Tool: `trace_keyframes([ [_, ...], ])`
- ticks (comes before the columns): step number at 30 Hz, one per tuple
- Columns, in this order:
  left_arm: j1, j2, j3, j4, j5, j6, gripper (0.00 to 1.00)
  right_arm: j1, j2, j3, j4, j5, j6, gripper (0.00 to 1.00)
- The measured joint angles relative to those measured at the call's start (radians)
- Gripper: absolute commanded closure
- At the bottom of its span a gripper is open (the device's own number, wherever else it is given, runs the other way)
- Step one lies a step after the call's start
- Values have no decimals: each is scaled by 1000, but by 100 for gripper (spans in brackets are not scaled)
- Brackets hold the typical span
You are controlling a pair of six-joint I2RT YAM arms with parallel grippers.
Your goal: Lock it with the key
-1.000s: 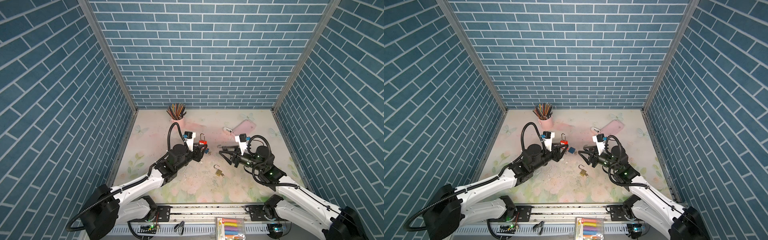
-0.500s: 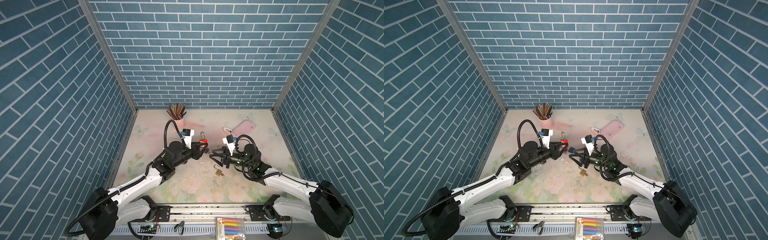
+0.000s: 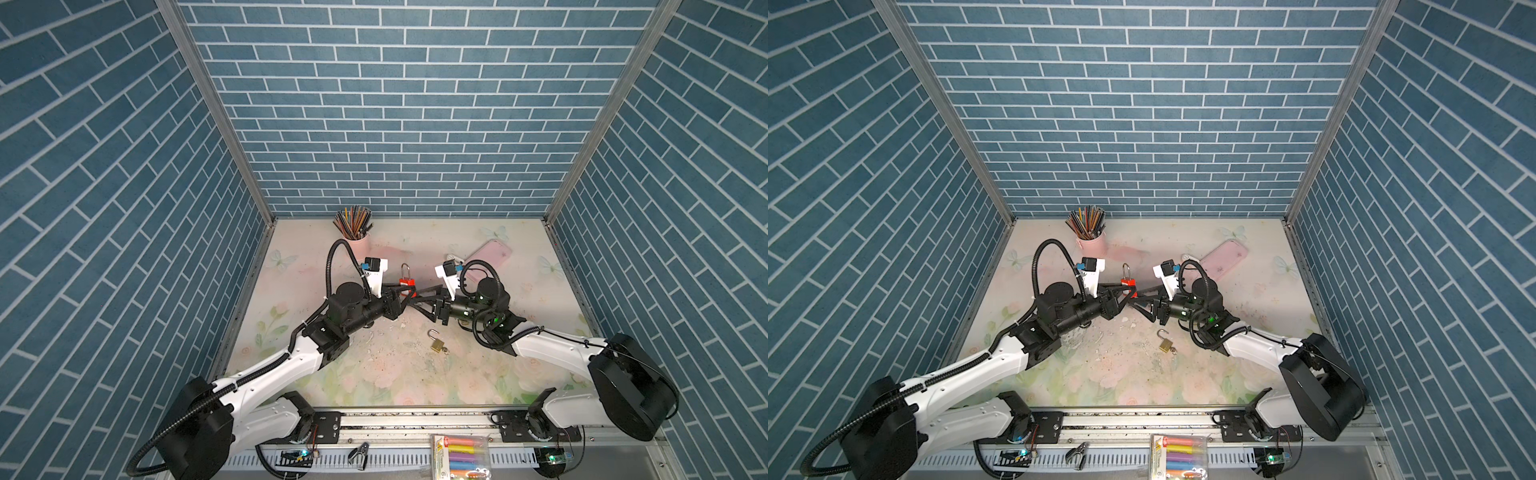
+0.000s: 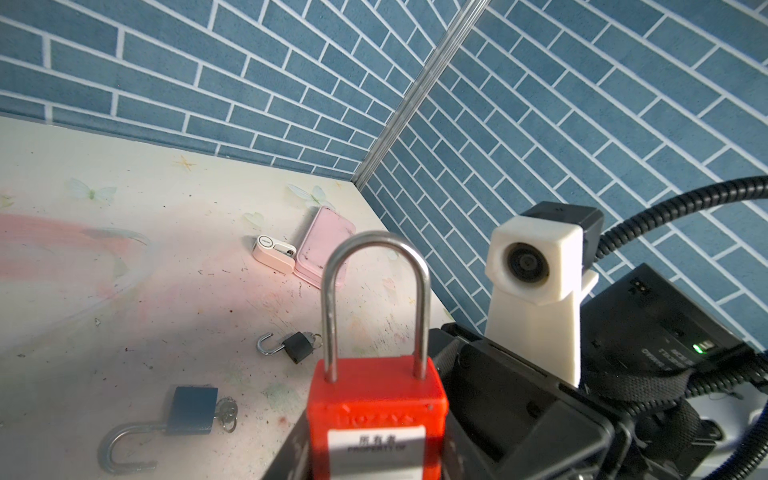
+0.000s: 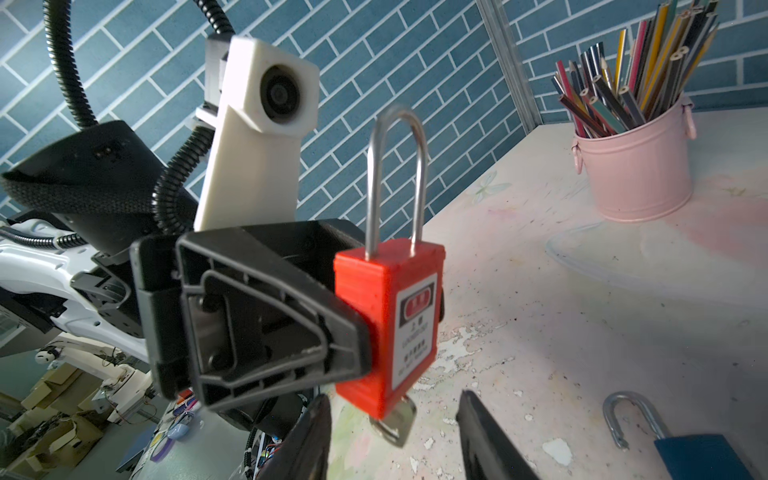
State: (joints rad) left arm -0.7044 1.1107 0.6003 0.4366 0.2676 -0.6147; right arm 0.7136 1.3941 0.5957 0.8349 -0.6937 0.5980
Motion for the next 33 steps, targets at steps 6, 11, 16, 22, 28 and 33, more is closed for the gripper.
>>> trace_keyframes([
  [6,1,0,0,5,-1,-3,100,0,55,14,41,-29,24,61],
  [11,1,0,0,11,-1,-6,100,2,79,14,58,-39,35,66],
  [16,2,0,0,11,-3,-7,100,5,99,15,80,-47,52,75],
  [22,2,2,0,12,-14,-10,100,6,117,29,91,-58,61,85],
  [28,3,2,0,13,-43,-19,100,11,123,41,91,-61,72,98],
  [33,0,2,3,-13,-94,-30,100,16,123,61,37,-43,78,100],
])
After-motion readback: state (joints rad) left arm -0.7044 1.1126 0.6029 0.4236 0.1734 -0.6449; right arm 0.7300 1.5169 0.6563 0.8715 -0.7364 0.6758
